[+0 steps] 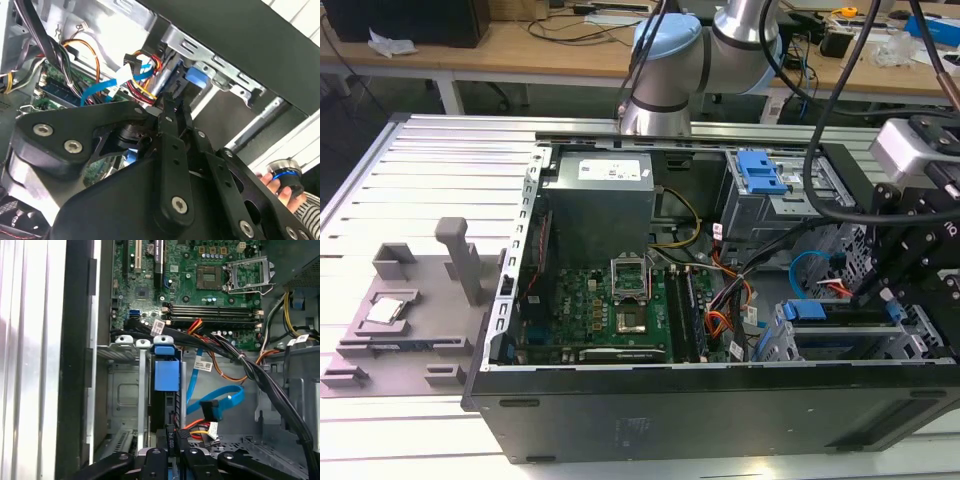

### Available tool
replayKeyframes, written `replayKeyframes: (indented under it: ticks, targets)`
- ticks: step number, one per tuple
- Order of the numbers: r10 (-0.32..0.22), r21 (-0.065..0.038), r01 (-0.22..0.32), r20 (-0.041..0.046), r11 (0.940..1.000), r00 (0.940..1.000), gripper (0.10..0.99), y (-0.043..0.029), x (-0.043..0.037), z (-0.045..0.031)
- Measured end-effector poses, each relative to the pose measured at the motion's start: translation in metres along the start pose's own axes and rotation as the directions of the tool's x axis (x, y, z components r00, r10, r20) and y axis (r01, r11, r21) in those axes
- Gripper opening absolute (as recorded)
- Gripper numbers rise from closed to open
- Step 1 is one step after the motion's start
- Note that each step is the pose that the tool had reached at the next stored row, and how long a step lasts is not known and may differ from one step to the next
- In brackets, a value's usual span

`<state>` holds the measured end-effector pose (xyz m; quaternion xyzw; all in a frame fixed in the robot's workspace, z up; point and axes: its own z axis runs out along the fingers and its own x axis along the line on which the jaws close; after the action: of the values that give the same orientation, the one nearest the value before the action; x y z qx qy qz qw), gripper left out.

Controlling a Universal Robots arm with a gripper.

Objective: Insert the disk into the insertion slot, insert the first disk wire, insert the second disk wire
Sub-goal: 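Insert the first disk wire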

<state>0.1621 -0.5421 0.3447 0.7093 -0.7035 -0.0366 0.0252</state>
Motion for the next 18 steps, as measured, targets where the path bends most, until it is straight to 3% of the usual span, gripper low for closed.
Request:
replayKeyframes:
  ticks: [5,18]
  targets:
    - [0.000,0.000,0.000,0.0057,1.0000,1.0000,0.188,-0.0039,-0.0038,0.0044]
    - [0.013,0.000,-0.013,0.0070,0.9999,0.9999,0.188,-0.0071,-0.0013,0.0092]
